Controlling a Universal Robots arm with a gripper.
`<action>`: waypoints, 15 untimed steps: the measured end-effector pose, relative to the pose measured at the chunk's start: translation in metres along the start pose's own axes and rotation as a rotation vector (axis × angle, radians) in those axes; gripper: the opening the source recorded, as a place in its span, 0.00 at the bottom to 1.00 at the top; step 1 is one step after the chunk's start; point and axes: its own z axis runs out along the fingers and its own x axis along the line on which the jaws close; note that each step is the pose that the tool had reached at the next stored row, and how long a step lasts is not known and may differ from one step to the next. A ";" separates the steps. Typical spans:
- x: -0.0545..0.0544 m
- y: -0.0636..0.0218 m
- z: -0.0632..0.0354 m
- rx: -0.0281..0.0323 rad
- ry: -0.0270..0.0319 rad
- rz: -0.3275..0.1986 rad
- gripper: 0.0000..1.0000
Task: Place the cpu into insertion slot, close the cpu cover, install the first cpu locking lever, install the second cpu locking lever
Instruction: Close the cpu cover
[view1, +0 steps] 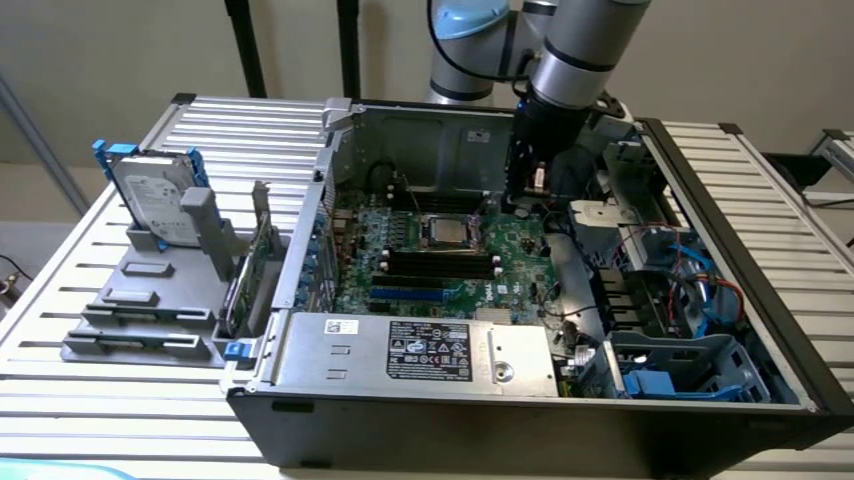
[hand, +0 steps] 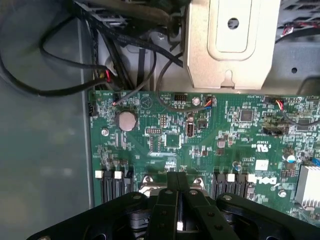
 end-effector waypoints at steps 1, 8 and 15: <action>0.000 -0.0001 0.0000 0.0091 -0.0001 0.000 0.11; 0.000 -0.0089 0.0012 0.0454 -0.0003 0.000 0.11; -0.002 -0.0200 0.0026 0.0656 -0.0007 0.000 0.11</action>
